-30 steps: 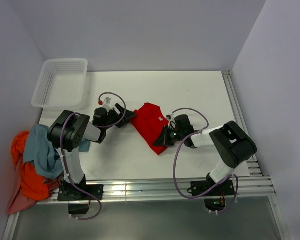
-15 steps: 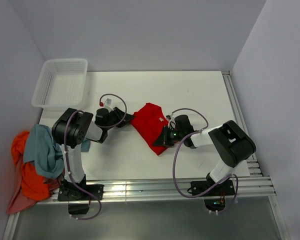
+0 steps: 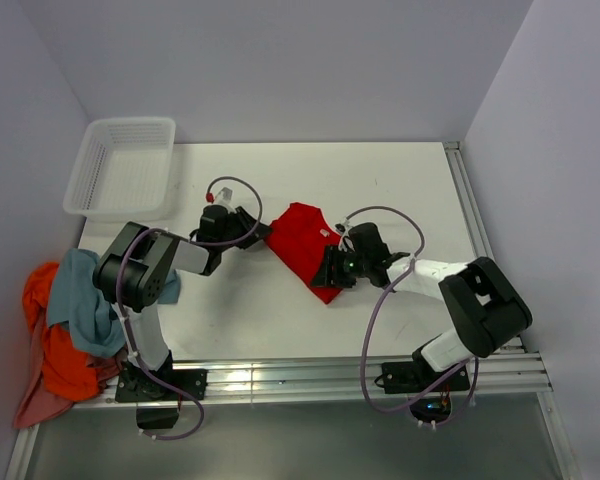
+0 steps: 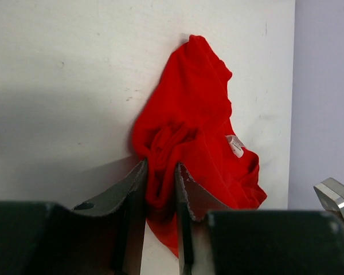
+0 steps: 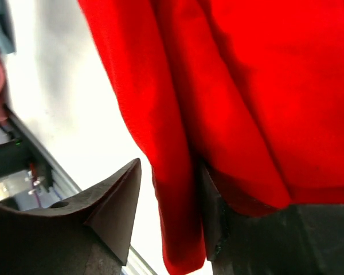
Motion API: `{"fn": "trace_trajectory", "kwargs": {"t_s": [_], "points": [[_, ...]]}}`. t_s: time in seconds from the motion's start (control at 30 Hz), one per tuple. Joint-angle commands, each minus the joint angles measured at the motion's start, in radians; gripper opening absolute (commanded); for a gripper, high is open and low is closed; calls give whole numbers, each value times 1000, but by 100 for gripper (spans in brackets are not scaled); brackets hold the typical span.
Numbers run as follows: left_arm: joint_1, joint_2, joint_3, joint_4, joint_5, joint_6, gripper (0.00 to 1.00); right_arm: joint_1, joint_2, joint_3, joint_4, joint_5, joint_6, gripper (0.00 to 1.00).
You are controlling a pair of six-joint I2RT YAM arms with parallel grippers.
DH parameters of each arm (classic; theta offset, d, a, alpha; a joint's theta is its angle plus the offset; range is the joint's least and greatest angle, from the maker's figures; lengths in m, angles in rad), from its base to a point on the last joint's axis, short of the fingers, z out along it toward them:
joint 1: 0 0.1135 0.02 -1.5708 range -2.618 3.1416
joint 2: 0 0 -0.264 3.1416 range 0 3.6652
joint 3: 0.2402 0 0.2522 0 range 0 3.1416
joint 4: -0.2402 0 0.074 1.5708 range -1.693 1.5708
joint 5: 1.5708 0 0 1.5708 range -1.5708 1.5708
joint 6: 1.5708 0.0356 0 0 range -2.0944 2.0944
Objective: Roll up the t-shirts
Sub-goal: Roll the tshirt
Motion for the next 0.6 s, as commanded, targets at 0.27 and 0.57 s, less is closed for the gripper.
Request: {"fn": "trace_trajectory", "kwargs": {"t_s": [0.27,0.57], "points": [[-19,-31,106,-178,-77,103,27,2,-122,-27,-141,124,-39,43],[1,-31,186,-333,-80,124,27,-8,-96,-19,-110,-39,-31,0]]}}
